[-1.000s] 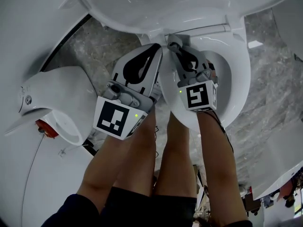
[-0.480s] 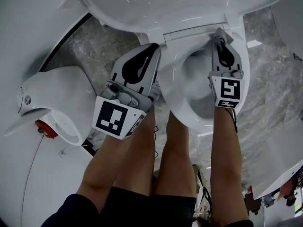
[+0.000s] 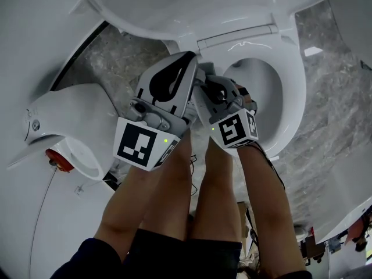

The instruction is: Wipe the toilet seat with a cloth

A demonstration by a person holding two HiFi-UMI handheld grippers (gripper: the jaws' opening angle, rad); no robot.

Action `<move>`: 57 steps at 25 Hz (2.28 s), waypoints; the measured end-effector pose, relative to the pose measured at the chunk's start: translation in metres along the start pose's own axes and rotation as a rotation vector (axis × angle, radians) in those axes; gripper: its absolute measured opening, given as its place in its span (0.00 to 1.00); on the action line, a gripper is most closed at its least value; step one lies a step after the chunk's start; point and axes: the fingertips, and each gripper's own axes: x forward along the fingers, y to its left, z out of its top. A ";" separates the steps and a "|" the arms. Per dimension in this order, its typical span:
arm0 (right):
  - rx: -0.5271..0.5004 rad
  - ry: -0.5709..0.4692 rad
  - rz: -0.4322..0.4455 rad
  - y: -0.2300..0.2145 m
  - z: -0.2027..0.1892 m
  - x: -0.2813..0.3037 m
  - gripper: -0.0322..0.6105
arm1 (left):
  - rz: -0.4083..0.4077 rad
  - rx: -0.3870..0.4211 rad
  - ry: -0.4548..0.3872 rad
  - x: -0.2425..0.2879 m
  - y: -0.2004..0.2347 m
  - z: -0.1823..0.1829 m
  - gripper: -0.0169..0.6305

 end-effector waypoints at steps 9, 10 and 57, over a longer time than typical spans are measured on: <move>0.152 0.199 -0.433 -0.147 -0.061 -0.076 0.09 | 0.004 -0.005 -0.013 -0.001 -0.002 0.006 0.06; 0.166 0.224 -0.472 -0.156 -0.070 -0.089 0.09 | 0.001 -0.002 -0.013 -0.001 -0.002 0.006 0.06; 0.328 0.093 0.388 0.071 -0.041 -0.044 0.09 | 0.045 -0.021 -0.046 -0.012 0.016 0.020 0.06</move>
